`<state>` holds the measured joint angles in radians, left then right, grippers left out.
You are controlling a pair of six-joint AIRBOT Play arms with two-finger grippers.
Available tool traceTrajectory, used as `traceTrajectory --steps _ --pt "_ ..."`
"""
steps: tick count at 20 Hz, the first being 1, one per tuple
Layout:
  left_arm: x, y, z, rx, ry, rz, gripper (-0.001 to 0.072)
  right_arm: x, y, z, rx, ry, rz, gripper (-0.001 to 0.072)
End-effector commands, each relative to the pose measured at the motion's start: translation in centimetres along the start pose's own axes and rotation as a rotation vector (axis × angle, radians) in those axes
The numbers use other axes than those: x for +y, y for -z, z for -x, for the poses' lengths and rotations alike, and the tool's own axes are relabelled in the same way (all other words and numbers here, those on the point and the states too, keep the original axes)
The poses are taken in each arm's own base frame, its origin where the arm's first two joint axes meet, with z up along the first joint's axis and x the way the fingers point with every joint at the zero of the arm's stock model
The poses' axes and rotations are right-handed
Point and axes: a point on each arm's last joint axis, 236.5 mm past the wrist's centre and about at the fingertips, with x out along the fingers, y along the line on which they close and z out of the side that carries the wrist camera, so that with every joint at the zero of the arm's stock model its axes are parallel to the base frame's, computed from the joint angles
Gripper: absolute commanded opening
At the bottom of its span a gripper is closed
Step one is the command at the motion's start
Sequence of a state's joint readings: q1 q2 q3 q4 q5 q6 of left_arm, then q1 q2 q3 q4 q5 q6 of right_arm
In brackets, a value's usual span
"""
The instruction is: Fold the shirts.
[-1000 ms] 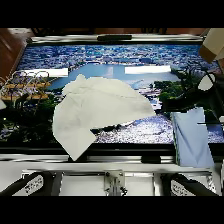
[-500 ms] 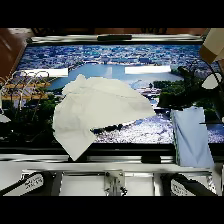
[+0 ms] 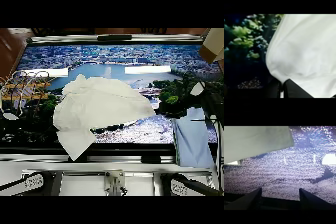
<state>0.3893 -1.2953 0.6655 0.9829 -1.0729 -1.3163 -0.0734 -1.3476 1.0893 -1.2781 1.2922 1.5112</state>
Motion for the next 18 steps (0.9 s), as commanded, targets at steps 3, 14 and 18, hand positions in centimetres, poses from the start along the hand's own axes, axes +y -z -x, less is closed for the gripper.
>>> traceTrajectory --steps 3,14,18 --pt "-1.5 0.3 1.7 -0.013 0.023 -0.078 0.0040 0.1 -1.6 -4.8 0.004 -0.060 -0.138 0.0567" --pt "-2.1 0.1 2.7 -0.050 0.026 -0.104 0.0040 0.7 -3.5 -8.2 -0.010 -0.127 -0.320 0.0566" --pt "-2.1 -0.7 2.9 -0.081 0.018 -0.110 0.0040 2.2 -3.5 -8.5 -0.006 -0.150 -0.327 0.0071"
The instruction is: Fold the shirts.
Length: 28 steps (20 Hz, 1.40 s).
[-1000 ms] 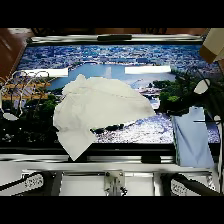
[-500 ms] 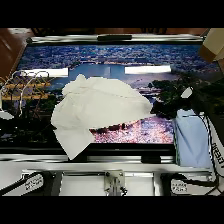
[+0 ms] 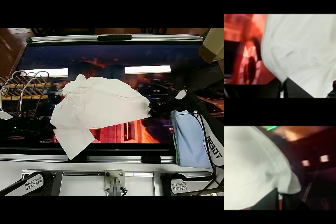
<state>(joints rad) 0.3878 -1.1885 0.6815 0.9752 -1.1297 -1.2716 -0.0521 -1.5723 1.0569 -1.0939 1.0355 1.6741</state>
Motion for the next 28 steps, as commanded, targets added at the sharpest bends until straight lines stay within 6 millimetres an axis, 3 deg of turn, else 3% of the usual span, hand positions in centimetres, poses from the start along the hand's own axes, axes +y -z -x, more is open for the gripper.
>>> traceTrajectory --steps 1,3,5,6,7,9,10,12,13,14,15,17,18,19,21,24,28 --pt "0.0 -1.3 0.6 -0.043 -0.007 -0.016 0.0040 1.1 0.2 0.0 0.002 -0.027 -0.021 0.0069" --pt "-1.0 -3.5 2.8 -0.094 -0.001 -0.046 0.0039 2.0 -0.7 2.5 -0.060 -0.030 0.040 0.0068" --pt "-3.9 -7.1 8.1 -0.221 -0.003 -0.188 0.0037 4.5 -2.6 8.1 -0.212 -0.044 0.186 0.0068" --pt "-6.5 -9.1 12.4 -0.328 -0.019 -0.336 0.0037 6.5 -3.5 12.2 -0.317 -0.061 0.285 0.0068" --pt "-9.5 -10.6 17.4 -0.458 -0.038 -0.454 0.0037 9.2 -3.9 17.7 -0.453 -0.088 0.408 0.0068" --pt "-17.0 -11.5 30.5 -0.807 -0.075 -0.607 0.0038 14.4 -2.3 30.5 -0.772 -0.128 0.621 0.0068" --pt "-21.2 -9.9 37.8 -1.011 -0.085 -0.678 0.0039 16.5 -0.1 37.9 -0.970 -0.147 0.692 0.0068" --pt "-27.4 -4.0 49.4 -1.366 -0.115 -0.810 0.0039 18.2 6.3 50.9 -1.354 -0.191 0.744 0.0068" --pt "-29.8 0.1 53.8 -1.519 -0.118 -0.862 0.0039 18.4 10.1 55.5 -1.500 -0.241 0.741 0.0068" --pt "-31.5 4.0 56.7 -1.631 -0.110 -0.896 0.0039 18.2 13.9 58.8 -1.607 -0.296 0.734 0.0068" --pt "-32.5 7.4 58.4 -1.704 -0.087 -0.903 0.0038 17.6 17.5 60.9 -1.672 -0.354 0.721 0.0069" --pt "-33.0 13.5 60.1 -1.802 -0.084 -0.906 0.0038 16.0 23.1 62.7 -1.730 -0.418 0.694 0.0068" --pt "-32.4 15.7 60.3 -1.828 -0.106 -0.884 0.0038 15.2 24.8 63.0 -1.747 -0.416 0.687 0.0068" --pt "-31.6 17.0 60.5 -1.842 -0.135 -0.849 0.0038 14.1 25.7 63.1 -1.762 -0.386 0.672 0.0068" --pt "-29.9 17.9 60.3 -1.834 -0.219 -0.807 0.0039 12.1 25.2 62.2 -1.738 -0.286 0.623 0.0068" --pt "-27.6 15.1 57.5 -1.680 -0.297 -0.766 0.0039 9.9 21.4 58.5 -1.576 -0.129 0.560 0.0068" --pt "-22.8 6.4 48.7 -1.295 -0.316 -0.684 0.0038 7.7 14.0 50.9 -1.241 0.083 0.514 0.0069"
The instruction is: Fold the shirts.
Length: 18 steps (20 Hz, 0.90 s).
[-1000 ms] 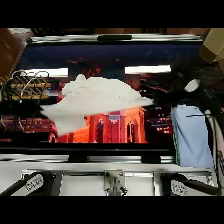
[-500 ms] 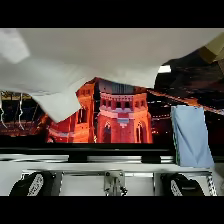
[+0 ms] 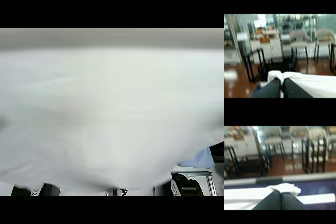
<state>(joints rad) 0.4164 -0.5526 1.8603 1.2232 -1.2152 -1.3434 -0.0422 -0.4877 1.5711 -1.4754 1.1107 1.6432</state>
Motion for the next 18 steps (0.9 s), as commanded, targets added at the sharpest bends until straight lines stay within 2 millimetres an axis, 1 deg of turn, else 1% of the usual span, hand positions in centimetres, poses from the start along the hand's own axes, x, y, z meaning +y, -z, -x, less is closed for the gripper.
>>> traceTrajectory --steps 1,3,4,6,7,8,9,10,11,12,14,16,17,18 --pt "0.3 10.2 -5.3 0.323 0.065 0.035 0.0039 -3.7 8.2 -4.9 0.374 0.125 0.055 0.0069" --pt "-0.6 16.8 -9.0 0.476 0.158 0.087 0.0039 -5.0 14.1 -8.8 0.606 0.149 0.066 0.0069" --pt "-1.0 20.6 -10.8 0.558 0.193 0.139 0.0039 -5.3 17.4 -11.1 0.706 0.140 0.071 0.0069" --pt "-1.1 28.2 -14.3 0.685 0.207 0.244 0.0039 -6.0 24.9 -15.4 0.881 0.122 0.067 0.0069" --pt "-1.2 32.1 -16.0 0.736 0.209 0.270 0.0039 -6.4 29.0 -17.6 0.951 0.115 0.050 0.0069" --pt "-1.6 35.5 -17.4 0.784 0.220 0.279 0.0039 -6.4 32.6 -19.6 0.999 0.100 0.025 0.0069" --pt "-2.4 38.9 -18.9 0.827 0.228 0.299 0.0039 -6.1 35.7 -21.9 1.027 0.082 -0.014 0.0069" --pt "-3.3 41.4 -20.5 0.851 0.237 0.309 0.0039 -5.7 37.9 -24.2 1.022 0.064 -0.057 0.0069" --pt "-4.3 43.5 -22.5 0.859 0.243 0.311 0.0039 -5.3 39.5 -26.7 0.990 0.051 -0.106 0.0069" --pt "-5.0 44.9 -24.7 0.837 0.236 0.307 0.0039 -5.2 40.6 -29.2 0.935 0.049 -0.152 0.0069" --pt "-5.9 46.4 -29.9 0.728 0.190 0.290 0.0040 -5.4 41.8 -33.3 0.818 0.054 -0.199 0.0069" --pt "-7.0 47.3 -33.8 0.640 0.162 0.275 0.0039 -6.0 41.9 -36.3 0.697 0.068 -0.173 0.0069" --pt "-7.9 48.0 -35.4 0.615 0.159 0.270 0.0039 -6.2 41.5 -37.6 0.634 0.073 -0.164 0.0069" --pt "-9.0 49.2 -36.6 0.615 0.166 0.267 0.0039 -6.6 41.1 -38.7 0.577 0.083 -0.175 0.0069"
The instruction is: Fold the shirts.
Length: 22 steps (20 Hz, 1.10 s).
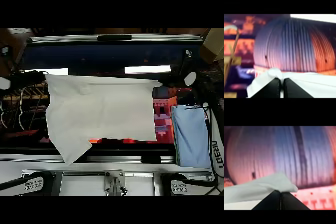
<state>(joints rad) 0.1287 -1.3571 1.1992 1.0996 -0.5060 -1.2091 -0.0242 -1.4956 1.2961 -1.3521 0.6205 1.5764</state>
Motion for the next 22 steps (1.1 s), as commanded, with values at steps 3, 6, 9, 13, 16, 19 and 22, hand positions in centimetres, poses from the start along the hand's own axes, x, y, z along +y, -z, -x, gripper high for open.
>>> traceTrajectory --steps 3,6,9,13,16,19,22 --pt "-1.8 1.5 -9.4 -0.039 -0.006 0.013 0.0040 -0.8 -3.0 -4.8 -0.206 -0.005 -0.119 0.0069" --pt "-1.0 4.4 -9.7 0.076 -0.001 -0.011 0.0040 -1.0 3.7 -5.9 0.066 0.010 -0.096 0.0069" --pt "0.7 10.3 -7.6 0.347 0.022 -0.029 0.0040 -0.9 8.8 -3.9 0.304 0.019 -0.084 0.0069" --pt "1.5 16.5 -4.9 0.623 0.075 0.033 0.0040 -0.5 13.7 -1.1 0.532 0.026 -0.097 0.0069" --pt "1.0 19.0 -4.8 0.711 0.098 0.045 0.0040 -0.8 16.0 -1.3 0.588 0.054 -0.177 0.0069" --pt "1.3 19.2 -4.8 0.718 0.097 0.051 0.0040 -0.2 17.0 -0.9 0.629 0.036 -0.206 0.0069" --pt "2.2 19.0 -4.7 0.714 0.085 0.068 0.0040 0.1 18.2 0.1 0.697 0.031 -0.210 0.0069"
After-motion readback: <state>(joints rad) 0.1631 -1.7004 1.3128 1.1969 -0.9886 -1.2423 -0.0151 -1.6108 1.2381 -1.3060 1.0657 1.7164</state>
